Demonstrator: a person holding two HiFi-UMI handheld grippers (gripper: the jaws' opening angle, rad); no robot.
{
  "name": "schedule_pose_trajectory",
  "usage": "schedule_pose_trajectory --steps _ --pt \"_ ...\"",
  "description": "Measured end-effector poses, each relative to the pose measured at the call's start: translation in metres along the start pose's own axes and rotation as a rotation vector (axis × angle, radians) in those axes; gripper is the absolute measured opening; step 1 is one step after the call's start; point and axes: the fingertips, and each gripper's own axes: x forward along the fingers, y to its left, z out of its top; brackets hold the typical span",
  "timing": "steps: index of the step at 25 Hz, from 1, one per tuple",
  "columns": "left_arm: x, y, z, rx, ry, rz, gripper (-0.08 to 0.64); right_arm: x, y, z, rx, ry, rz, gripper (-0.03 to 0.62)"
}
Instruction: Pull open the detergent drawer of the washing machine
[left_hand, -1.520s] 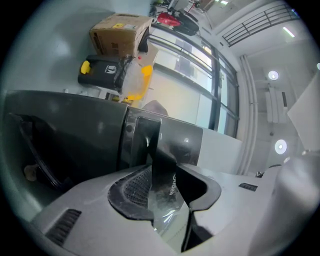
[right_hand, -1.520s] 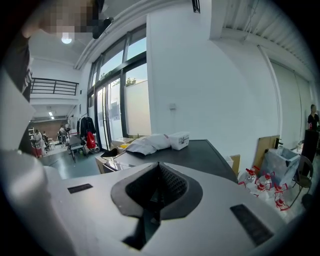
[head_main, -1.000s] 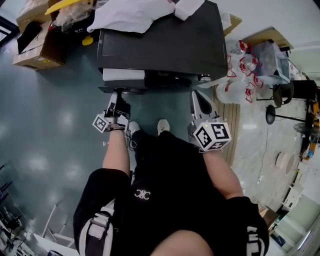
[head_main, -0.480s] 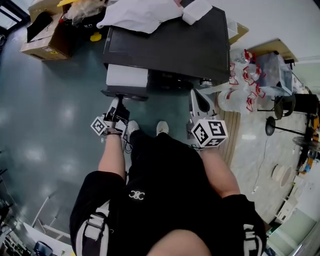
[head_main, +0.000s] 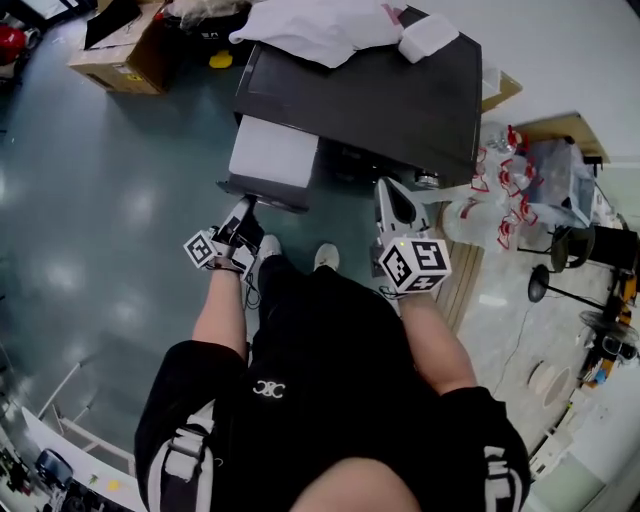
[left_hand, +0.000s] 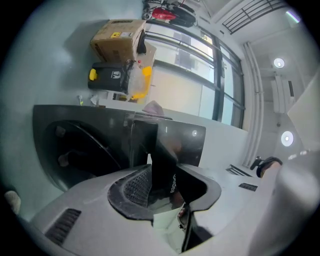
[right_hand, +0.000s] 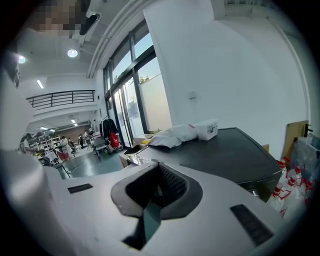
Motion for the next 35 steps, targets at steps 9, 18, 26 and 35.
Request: schedule_pose_trajectory --steps 9,18,26,35 --pt "-0.015 -0.001 -0.006 0.010 -0.016 0.027 0.124 0.021 0.031 -0.003 -0.031 0.020 0.105 0.003" --pt "-0.049 -0.007 -0.022 0.016 -0.041 0.028 0.110 0.026 0.053 -0.009 -0.064 0.040 0.199 0.003" --pt "-0.071 -0.014 -0.033 0.033 -0.092 0.041 0.099 0.027 0.075 -0.020 -0.093 0.060 0.295 0.003" --pt "-0.087 -0.009 -0.040 0.059 -0.111 0.110 0.041 0.036 0.089 -0.030 -0.093 0.087 0.367 0.003"
